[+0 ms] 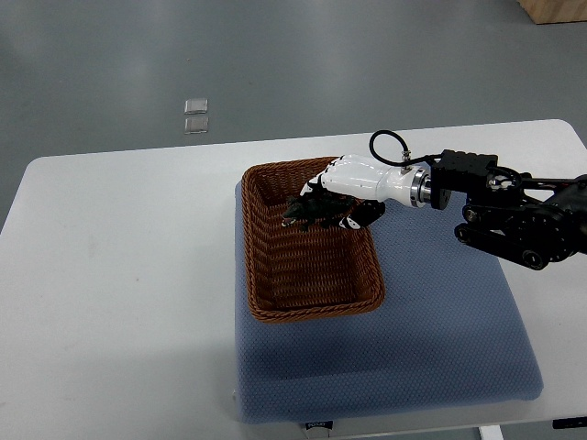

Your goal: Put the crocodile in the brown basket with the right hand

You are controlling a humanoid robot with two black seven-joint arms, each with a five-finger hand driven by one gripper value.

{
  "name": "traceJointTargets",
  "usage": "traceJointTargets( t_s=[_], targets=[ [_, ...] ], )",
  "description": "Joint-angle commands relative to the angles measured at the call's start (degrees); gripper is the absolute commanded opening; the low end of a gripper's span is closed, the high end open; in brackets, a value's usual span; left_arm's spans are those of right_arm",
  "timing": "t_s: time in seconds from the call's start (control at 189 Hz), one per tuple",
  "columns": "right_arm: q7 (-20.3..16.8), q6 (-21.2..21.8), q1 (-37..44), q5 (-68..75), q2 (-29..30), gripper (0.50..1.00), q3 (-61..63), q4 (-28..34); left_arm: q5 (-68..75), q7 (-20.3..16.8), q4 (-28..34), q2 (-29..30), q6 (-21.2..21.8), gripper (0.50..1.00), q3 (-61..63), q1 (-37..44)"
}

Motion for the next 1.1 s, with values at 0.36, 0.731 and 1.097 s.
traceJointTargets(
  t_s=[0.36,0.731,1.097],
  targets=[
    [-0.06,-2.97,-0.06,0.97,-0.35,0.913,1.10,-0.44,0.00,-0.01,0.00,0.00,0.04,1.000,0.07,0.00],
    [-0.24,-1.92,-6.04,17.84,-0.35,0.911,15.77,-4.84,0.00,-0.01,0.00,0.00,-0.04,1.000,0.07,0.00],
    [-2.78,5.82,-9.29,53.62,-0.18,0.911,25.88,-13.72,0.00,-0.01,0.00,0.00,-0.04,1.000,-0.01,0.00]
  ],
)
